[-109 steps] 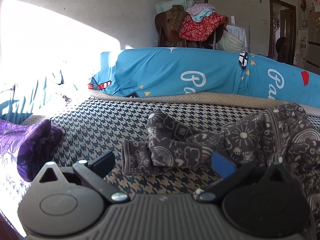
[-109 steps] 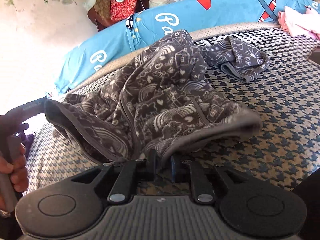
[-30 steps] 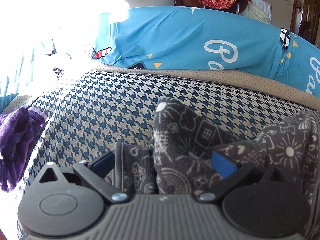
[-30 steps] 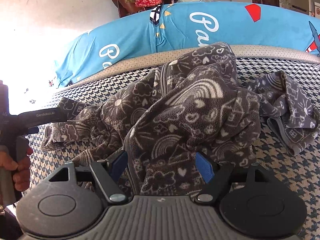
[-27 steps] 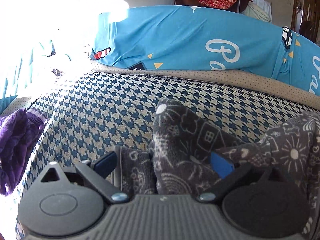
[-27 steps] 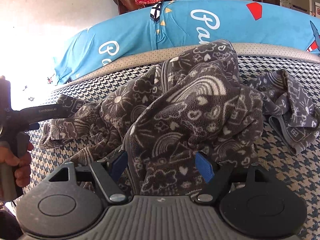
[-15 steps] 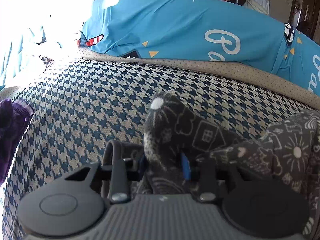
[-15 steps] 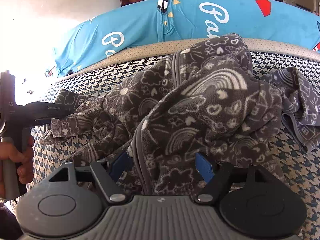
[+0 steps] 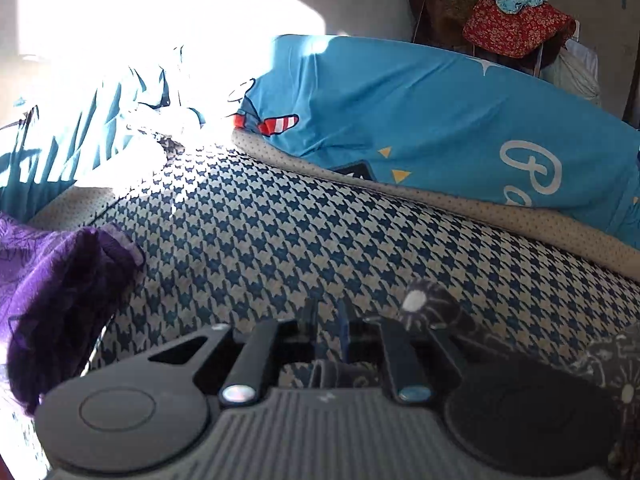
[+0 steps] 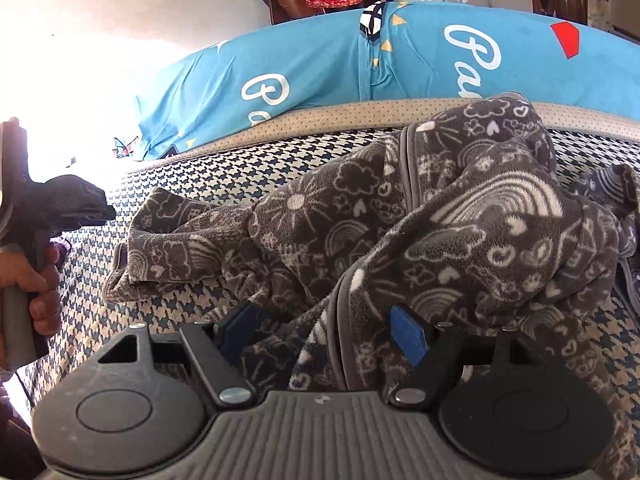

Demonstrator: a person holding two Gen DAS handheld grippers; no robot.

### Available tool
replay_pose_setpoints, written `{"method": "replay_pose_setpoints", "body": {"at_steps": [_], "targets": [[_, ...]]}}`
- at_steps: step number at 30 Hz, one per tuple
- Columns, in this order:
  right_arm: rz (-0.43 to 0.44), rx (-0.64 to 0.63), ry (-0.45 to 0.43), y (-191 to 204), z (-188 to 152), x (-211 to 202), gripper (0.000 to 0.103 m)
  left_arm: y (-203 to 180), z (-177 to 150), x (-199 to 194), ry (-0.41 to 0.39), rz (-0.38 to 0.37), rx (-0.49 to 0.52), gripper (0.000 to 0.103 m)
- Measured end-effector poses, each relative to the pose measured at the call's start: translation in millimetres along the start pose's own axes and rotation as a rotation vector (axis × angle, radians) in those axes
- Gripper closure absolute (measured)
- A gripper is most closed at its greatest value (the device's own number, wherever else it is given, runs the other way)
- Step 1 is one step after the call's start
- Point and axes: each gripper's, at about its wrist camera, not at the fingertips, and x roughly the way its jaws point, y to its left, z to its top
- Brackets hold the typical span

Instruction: Fold clothes

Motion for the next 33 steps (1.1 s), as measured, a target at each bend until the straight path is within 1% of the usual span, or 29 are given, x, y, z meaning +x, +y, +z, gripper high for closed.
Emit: {"method": "replay_pose_setpoints", "body": {"at_steps": [2,4,6,8,10,11,14,17,19,20,22,23,25,27,29,30,33], "targets": [[-0.005,-0.009,0.005,3.1,-0.2,2.3,0.029,-1.7,-3.9,3.6,0.038,-0.058,-0.018,0.071],[-0.009,-0.012,0.021,5.2,-0.7,5.7,0.029,-7.3,-7.9,4.2,0.041,-0.059,-0.004,0.067],[-0.007,-0.014,0.024,6.5,-1.3,7.1,0.029,-8.4,-8.7,6.8,0.05,-0.068,0.002,0.054],[-0.009,-0.021,0.024,7.6,-1.6,7.6,0.029,-7.6,-9.8,9.1,0.071,-0.083,-0.006,0.051],[-0.01,-0.021,0.025,7.6,-2.1,8.0,0.029,-7.1,-10.1,6.7,0.068,-0.093,-0.01,0.051],[-0.009,-0.019,0.027,7.5,-2.2,8.3,0.029,-7.2,-9.3,5.1,0.065,-0.105,-0.012,0.049],[-0.009,-0.016,0.034,7.3,-2.2,9.6,0.029,-11.0,-9.6,3.4,0.073,-0.153,-0.002,0.039],[-0.01,-0.015,0.039,7.4,-2.6,10.9,0.029,-15.7,-11.8,7.2,0.09,-0.183,0.015,0.038],[-0.011,-0.015,0.042,8.0,-2.7,11.7,0.029,-17.3,-14.2,14.6,0.116,-0.18,0.014,0.038],[-0.011,-0.015,0.043,8.1,-2.7,12.0,0.029,-17.4,-15.6,18.8,0.13,-0.175,0.009,0.038],[-0.011,-0.017,0.043,8.4,-2.9,12.0,0.029,-17.0,-18.7,29.2,0.172,-0.174,0.001,0.046],[-0.011,-0.019,0.042,8.6,-3.0,12.1,0.029,-16.5,-20.1,32.0,0.181,-0.179,-0.003,0.057],[-0.012,-0.019,0.043,8.7,-2.9,12.6,0.029,-16.5,-21.9,33.7,0.18,-0.186,-0.001,0.065],[-0.012,-0.017,0.043,8.6,-3.0,13.0,0.029,-18.2,-21.8,29.0,0.16,-0.195,0.007,0.083],[-0.013,-0.015,0.044,8.5,-3.1,13.5,0.029,-20.4,-21.1,22.1,0.126,-0.193,0.012,0.086],[-0.013,-0.014,0.044,8.5,-3.1,13.8,0.029,-22.0,-20.3,17.3,0.1,-0.174,0.021,0.087],[-0.012,-0.007,0.044,7.5,-2.5,14.7,0.029,-25.9,-15.0,-0.2,-0.017,-0.079,0.072,0.087]]}}
